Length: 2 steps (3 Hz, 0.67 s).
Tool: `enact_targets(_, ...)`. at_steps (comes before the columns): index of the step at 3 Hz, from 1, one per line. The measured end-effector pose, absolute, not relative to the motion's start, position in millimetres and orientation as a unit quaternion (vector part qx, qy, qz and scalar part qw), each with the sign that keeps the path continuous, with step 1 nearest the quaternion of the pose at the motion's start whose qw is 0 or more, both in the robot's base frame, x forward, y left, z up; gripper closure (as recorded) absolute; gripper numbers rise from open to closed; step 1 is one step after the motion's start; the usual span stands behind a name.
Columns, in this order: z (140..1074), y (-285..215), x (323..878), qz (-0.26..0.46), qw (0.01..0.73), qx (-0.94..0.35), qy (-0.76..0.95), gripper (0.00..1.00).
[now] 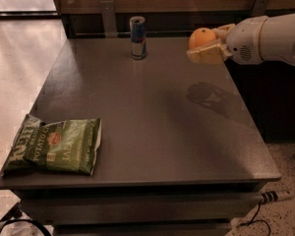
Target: Move orange near redbull can
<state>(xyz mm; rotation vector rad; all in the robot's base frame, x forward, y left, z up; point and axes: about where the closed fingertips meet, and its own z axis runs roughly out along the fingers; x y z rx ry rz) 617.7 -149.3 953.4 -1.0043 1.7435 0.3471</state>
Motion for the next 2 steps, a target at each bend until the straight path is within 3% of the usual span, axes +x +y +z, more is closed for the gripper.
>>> enact_targets(2,950.6,-145.5,623.6,0.14,0.516,-0.423,0.732,1.0)
